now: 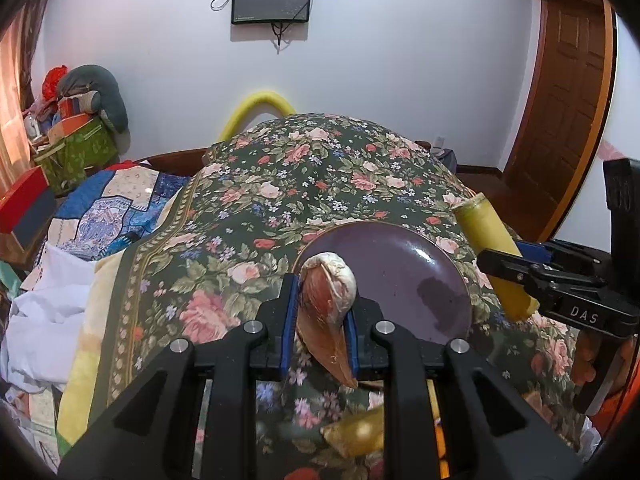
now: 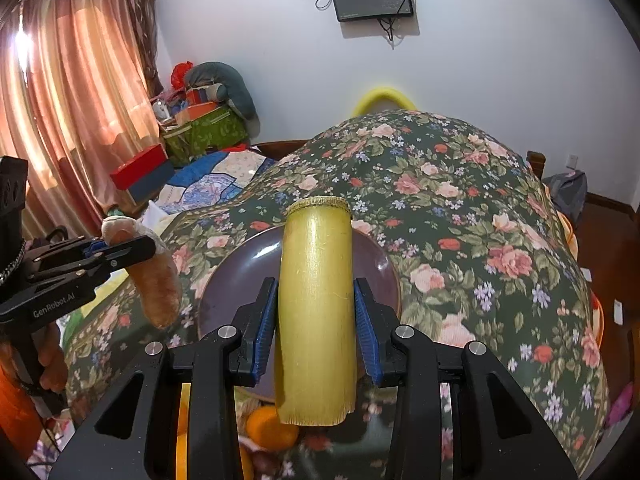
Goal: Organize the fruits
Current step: 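Lower the pomelo segment onto the purple plate with left tool while right tool sets the sugarcane beside it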
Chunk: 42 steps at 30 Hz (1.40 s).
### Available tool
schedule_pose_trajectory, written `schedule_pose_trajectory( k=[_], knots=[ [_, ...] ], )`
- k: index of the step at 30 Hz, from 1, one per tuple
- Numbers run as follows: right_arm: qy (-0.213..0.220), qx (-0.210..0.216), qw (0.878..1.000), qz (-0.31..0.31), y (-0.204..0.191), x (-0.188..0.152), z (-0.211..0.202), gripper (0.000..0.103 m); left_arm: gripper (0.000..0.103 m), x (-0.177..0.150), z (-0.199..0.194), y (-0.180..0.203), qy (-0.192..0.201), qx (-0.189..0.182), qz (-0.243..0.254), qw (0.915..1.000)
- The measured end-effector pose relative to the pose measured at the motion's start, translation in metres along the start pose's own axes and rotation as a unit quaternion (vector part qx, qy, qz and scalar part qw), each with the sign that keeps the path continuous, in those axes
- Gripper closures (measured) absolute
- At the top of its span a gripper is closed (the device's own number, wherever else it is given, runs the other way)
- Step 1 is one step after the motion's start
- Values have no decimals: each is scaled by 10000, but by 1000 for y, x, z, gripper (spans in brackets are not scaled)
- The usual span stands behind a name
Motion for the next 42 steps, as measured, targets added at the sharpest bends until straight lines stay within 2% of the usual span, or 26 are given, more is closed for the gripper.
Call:
schedule_pose_trajectory(
  k=[8,15,34,42],
  knots=[
    [-191,-66,9997,-150,2,6,25,69,82,6,34,13,-237,-57,192,9995],
    [-435,-61,9988,-226,3,5,50,69,82,11,63,13,-453,-4,155,9989],
    [-976,-111,9950,-197,14,1,86,68,80,20,95,10,-673,-126,64,9976],
    [-612,-214,9975,-288,8,15,62,68,74,20,81,15,-606,-142,76,9980]
  ],
)
Point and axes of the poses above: each gripper's, at about its wrist camera, not at the fingertips, and z roughly the way its jaws point, y to its right, x to its top, the point moved 1 cm from there along z, roughly the way its jaws point, and after that the axes turned 3 degrees about -z, right-handed, at the moved point
